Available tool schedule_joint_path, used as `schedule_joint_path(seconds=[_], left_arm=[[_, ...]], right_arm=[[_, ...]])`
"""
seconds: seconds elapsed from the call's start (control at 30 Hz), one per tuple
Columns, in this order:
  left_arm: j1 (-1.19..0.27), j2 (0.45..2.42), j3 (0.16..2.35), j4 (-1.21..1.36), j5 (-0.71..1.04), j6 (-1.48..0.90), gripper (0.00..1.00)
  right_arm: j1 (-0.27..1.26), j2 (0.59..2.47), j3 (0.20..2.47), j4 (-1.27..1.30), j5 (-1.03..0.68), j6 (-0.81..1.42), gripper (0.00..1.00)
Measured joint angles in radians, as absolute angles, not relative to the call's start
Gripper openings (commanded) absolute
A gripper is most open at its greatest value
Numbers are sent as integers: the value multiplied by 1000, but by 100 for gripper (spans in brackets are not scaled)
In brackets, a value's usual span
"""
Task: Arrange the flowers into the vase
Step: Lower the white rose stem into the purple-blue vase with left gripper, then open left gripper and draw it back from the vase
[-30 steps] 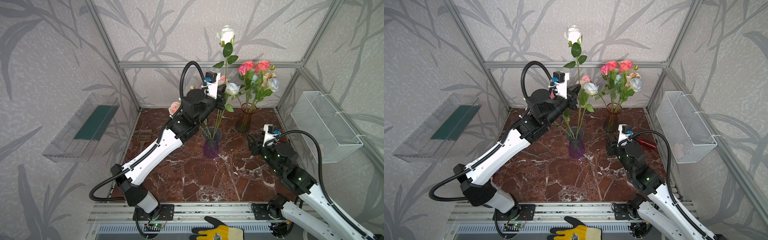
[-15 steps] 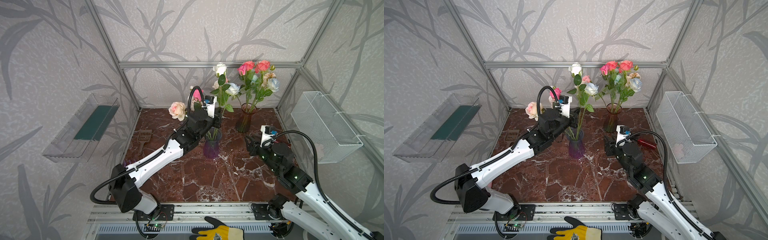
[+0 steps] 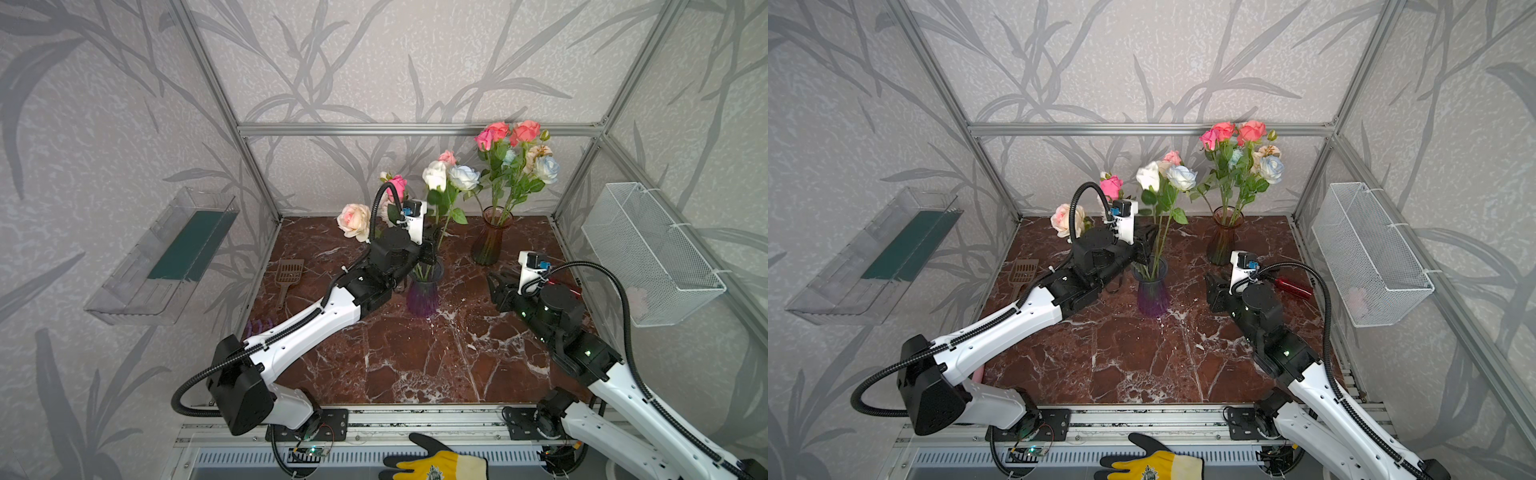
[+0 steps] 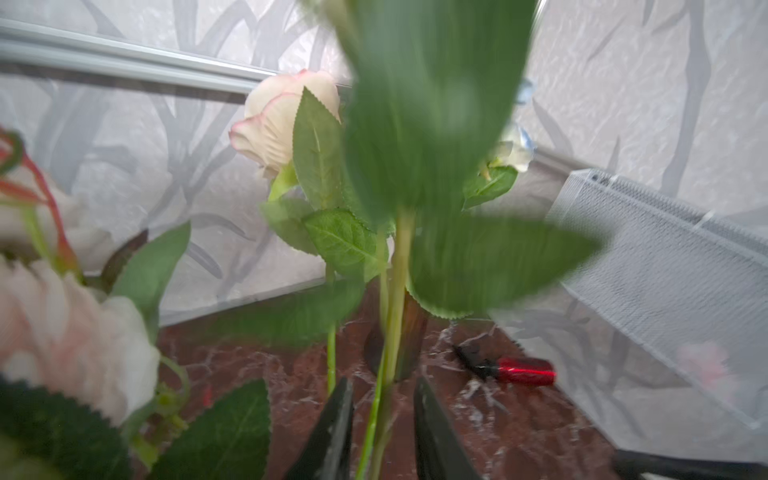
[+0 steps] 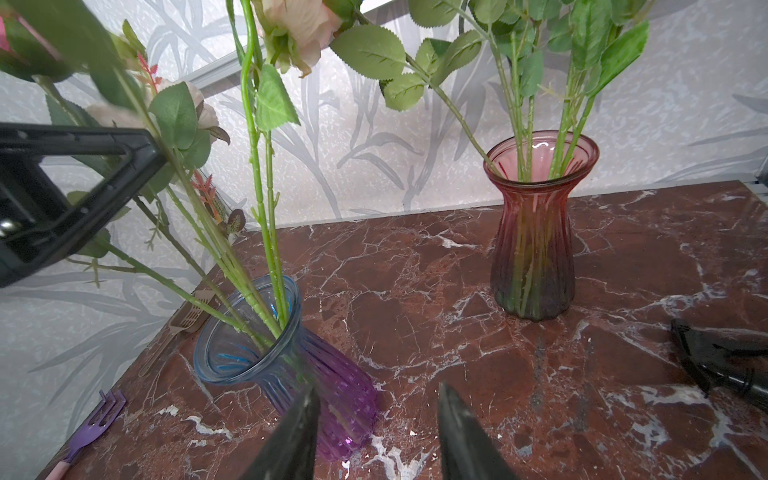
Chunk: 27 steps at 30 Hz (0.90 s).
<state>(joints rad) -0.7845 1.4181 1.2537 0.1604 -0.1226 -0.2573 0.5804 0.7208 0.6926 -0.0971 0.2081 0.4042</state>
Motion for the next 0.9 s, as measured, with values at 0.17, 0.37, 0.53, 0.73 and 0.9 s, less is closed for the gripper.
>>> schedule_joint_path(seconds=[0.17, 0.37, 0.53, 0.73, 0.9], left_arm=[[-787, 1394, 1254, 137, -119, -254, 40], [-807, 1358, 1258, 63, -100, -233, 46], [-819, 1298, 1287, -47, -90, -201, 47], [-821, 1196, 1327, -152, -89, -167, 54], [-821, 1126, 1361, -256, -99, -140, 65]], right_arm=[[580, 722, 687, -93, 202, 415, 47], [580, 721, 687, -92, 200, 418, 47], [580, 721, 687, -92, 200, 417, 47], [580, 733, 690, -93, 200, 415, 47], [580, 750, 729, -118, 192, 398, 49]])
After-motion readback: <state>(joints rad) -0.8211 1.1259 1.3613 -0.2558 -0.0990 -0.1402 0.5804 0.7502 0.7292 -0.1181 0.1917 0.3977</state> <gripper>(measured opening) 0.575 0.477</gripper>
